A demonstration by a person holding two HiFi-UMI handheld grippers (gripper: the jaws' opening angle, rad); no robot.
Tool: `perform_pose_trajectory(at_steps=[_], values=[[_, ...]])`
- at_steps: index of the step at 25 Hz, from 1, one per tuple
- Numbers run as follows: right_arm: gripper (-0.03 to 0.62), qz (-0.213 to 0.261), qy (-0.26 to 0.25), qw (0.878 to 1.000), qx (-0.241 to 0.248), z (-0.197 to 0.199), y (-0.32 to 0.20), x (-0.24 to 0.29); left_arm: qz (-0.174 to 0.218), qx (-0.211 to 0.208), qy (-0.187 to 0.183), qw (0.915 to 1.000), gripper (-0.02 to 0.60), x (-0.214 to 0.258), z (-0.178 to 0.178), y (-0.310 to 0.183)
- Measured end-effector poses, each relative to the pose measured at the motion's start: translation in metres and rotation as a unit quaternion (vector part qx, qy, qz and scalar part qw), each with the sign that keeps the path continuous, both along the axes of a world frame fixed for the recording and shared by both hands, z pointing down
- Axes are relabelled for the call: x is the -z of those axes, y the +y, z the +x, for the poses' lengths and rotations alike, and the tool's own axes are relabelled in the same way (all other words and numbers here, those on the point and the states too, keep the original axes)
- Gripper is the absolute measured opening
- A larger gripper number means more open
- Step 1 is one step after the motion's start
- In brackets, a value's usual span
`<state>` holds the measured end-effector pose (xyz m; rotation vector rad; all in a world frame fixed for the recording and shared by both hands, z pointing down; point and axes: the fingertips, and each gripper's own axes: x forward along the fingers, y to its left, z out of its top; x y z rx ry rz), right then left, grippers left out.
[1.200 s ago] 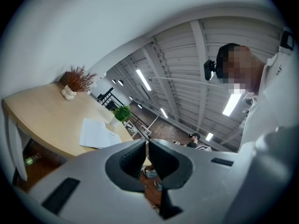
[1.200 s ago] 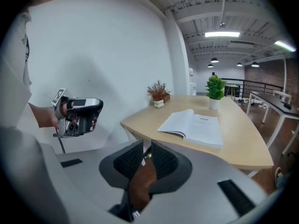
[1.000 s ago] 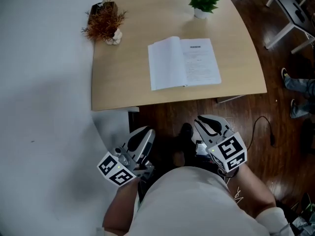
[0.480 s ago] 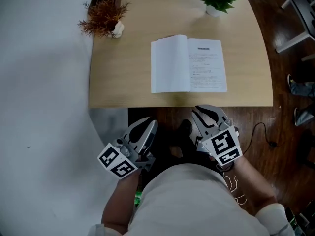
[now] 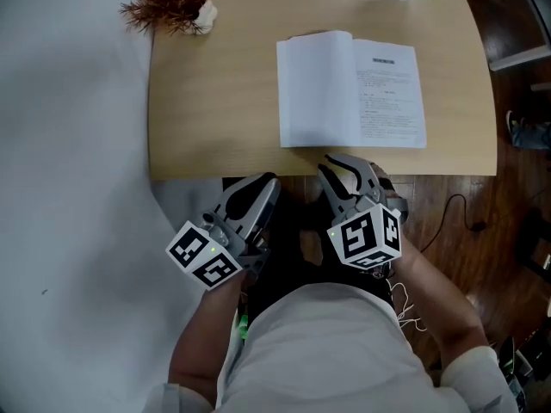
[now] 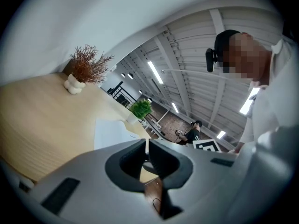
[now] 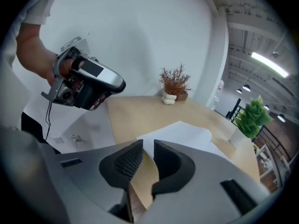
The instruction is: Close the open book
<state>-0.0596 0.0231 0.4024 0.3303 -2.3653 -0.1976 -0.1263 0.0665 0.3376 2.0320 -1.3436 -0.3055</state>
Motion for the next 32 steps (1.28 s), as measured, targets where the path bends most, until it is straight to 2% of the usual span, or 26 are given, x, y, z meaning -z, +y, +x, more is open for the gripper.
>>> perform_pose_trajectory(at_steps=[5, 10, 26, 32], values=[[0.052, 0.017, 0.041, 0.999, 0.018, -0.039, -0.001, -0.033, -0.020, -0.016, 0.017, 0.9995, -0.002, -0.023, -0.018, -0.001], [0.052, 0.018, 0.068, 0.997, 0.020, -0.058, -0.004, -0.056, -0.028, -0.033, 0.028, 0.9987, -0.002, -0.036, -0.025, -0.004], [0.052, -0.019, 0.114, 0.993, -0.013, -0.072, -0.014, -0.092, -0.034, -0.053, 0.048, 0.9968, -0.002, -0.050, -0.029, -0.009], [0.052, -0.024, 0.108, 0.994, -0.015, -0.073, -0.015, -0.094, -0.035, -0.053, 0.051, 0.9967, -0.002, -0.051, -0.030, -0.010]])
